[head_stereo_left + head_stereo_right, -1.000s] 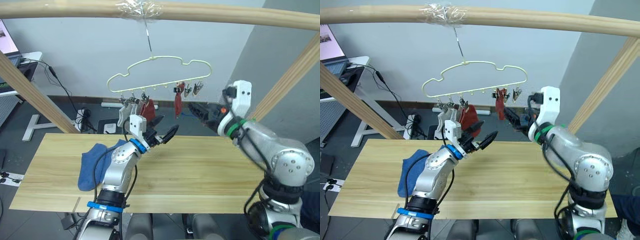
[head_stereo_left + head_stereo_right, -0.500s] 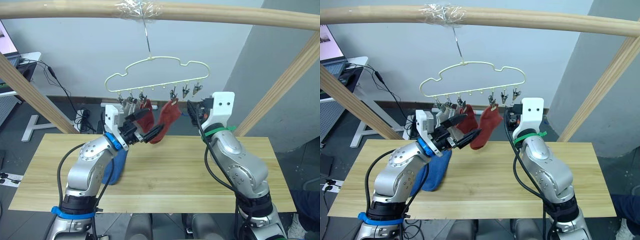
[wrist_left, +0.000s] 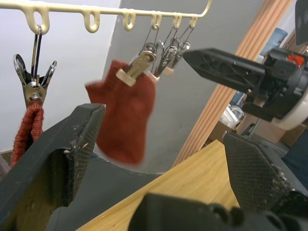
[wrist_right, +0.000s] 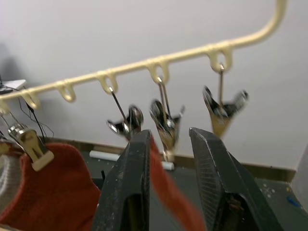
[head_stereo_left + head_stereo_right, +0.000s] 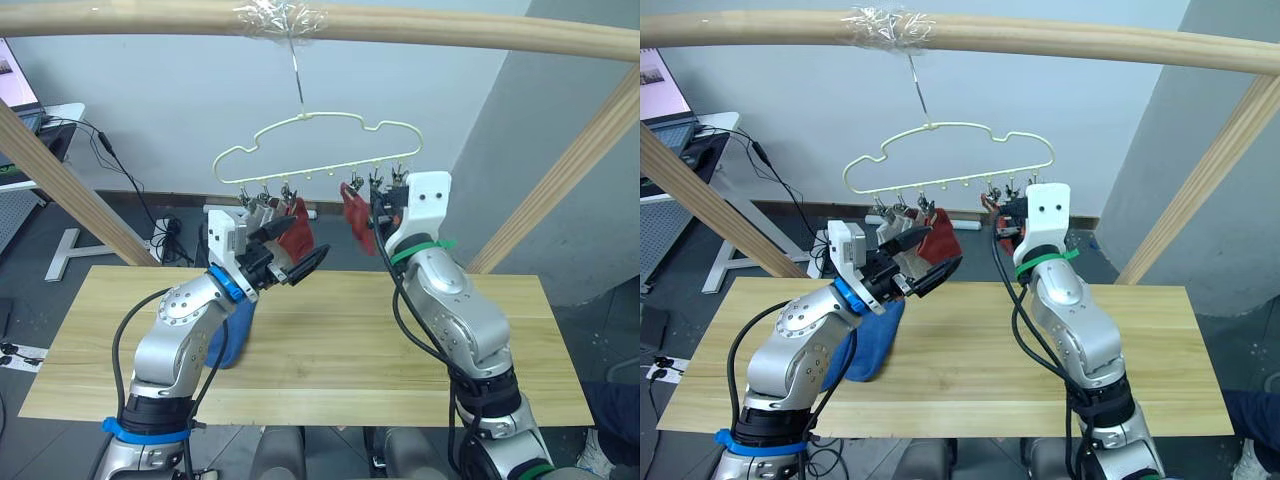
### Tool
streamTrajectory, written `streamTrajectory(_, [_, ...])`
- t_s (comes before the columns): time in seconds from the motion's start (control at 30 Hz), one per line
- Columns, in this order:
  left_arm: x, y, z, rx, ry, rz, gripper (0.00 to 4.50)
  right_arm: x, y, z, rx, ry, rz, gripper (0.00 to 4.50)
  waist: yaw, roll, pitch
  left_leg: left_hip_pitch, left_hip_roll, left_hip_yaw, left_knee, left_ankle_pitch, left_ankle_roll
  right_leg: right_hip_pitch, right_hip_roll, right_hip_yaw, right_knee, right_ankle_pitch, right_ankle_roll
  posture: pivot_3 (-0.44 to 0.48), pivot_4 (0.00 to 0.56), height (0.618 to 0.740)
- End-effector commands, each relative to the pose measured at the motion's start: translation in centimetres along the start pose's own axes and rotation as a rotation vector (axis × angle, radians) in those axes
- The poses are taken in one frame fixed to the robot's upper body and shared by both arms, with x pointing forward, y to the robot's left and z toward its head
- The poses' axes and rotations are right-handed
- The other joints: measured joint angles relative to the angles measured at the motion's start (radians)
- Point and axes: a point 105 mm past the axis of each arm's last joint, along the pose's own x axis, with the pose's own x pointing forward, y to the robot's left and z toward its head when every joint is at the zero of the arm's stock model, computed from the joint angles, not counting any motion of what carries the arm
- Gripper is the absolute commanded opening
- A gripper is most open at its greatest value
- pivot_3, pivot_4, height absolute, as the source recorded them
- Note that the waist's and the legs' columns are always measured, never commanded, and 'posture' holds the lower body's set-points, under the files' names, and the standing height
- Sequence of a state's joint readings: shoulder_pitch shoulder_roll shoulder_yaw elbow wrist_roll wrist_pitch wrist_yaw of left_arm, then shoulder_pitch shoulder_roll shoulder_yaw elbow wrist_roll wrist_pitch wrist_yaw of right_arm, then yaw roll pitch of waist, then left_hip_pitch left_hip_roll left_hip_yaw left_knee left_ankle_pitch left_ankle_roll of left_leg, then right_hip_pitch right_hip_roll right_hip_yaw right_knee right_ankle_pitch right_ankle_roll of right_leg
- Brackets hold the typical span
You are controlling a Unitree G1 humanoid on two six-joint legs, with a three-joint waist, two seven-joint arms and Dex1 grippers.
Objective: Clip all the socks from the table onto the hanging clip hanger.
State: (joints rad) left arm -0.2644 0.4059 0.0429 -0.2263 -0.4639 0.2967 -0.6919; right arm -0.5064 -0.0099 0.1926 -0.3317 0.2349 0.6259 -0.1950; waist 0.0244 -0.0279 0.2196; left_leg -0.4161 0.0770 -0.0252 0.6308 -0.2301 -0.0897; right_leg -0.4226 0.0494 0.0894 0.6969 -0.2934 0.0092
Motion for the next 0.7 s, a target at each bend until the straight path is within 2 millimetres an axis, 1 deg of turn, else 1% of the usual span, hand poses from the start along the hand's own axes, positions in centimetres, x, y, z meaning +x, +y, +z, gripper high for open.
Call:
streamTrajectory(0.03, [-0.3, -0.2, 1.0, 0.043, -0.040, -0.011, 4.50, 0.6, -0.2, 0.8, -0.006, -0.039, -0.024, 1.34, 0.001, 0.000, 0.000, 0.000, 0.000, 0.000, 0.000, 0.000, 0.000, 0.000, 0.000, 0.000, 0.000, 0.001, -0.001, 0.203, 0.201, 0.740])
streamTrajectory(0.17, [-0.4, -0.2, 1.1, 0.049, -0.045, -0.012, 4.50, 1.4, -0.9, 0.9, -0.027, -0.040, -0.063, 1.34, 0.002, 0.000, 0.000, 0.000, 0.000, 0.000, 0.000, 0.000, 0.000, 0.000, 0.000, 0.000, 0.000, 0.001, -0.002, 0.203, 0.201, 0.740])
streamTrajectory(0.3, [-0.5, -0.2, 1.0, 0.050, -0.047, -0.016, 4.50, 1.9, -0.8, 1.1, -0.031, -0.043, -0.067, 1.34, 0.002, 0.000, 0.000, 0.000, 0.000, 0.000, 0.000, 0.000, 0.000, 0.000, 0.000, 0.000, 0.000, 0.001, -0.002, 0.206, 0.203, 0.740])
streamTrajectory(0.53, [1.2, -0.4, 2.0, 0.055, -0.057, -0.018, 4.50, 2.6, 0.8, 1.5, -0.007, -0.054, -0.018, 1.34, 0.004, 0.000, 0.000, 0.000, 0.000, 0.000, 0.000, 0.000, 0.000, 0.000, 0.000, 0.000, 0.000, 0.001, -0.003, 0.208, 0.203, 0.740])
streamTrajectory(0.7, [1.7, -0.9, 2.5, 0.060, -0.059, -0.014, 4.50, 2.6, 1.9, 1.6, 0.008, -0.055, 0.017, 1.34, 0.004, 0.000, 0.000, 0.000, 0.000, 0.000, 0.000, 0.000, 0.000, 0.000, 0.000, 0.000, 0.000, 0.002, -0.003, 0.215, 0.204, 0.740])
